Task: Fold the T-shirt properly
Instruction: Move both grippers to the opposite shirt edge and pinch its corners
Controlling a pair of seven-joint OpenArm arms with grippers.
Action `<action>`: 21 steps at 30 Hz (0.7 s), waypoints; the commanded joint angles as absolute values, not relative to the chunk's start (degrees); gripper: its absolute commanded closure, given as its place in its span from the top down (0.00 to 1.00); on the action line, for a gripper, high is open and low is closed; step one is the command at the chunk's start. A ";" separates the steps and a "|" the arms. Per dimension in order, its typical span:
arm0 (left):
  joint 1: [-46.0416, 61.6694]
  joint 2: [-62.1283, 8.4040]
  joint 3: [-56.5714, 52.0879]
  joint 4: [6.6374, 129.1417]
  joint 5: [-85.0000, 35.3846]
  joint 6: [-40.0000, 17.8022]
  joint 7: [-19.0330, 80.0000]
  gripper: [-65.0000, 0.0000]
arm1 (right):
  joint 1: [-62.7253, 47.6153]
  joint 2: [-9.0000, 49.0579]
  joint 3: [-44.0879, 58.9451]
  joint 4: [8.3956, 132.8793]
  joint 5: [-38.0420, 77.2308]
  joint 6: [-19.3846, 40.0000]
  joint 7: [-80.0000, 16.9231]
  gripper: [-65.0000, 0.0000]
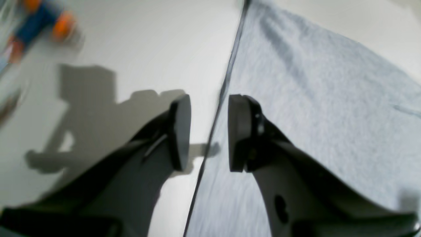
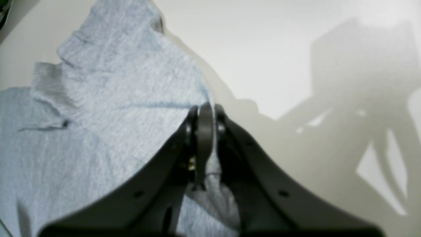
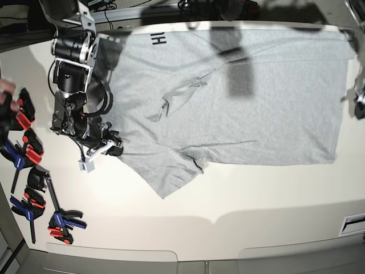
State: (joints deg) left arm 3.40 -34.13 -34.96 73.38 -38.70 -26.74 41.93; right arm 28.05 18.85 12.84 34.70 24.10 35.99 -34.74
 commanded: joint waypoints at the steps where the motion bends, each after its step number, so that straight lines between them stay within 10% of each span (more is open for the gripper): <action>1: 0.97 -36.29 -33.54 73.08 -38.26 -26.26 40.32 0.28 | 29.36 19.51 12.78 35.40 24.36 35.83 -34.28 0.00; 21: -28.75 -39.00 -26.52 21.04 -41.01 -27.83 31.16 0.28 | 29.36 19.49 12.78 35.40 24.05 35.83 -34.39 0.00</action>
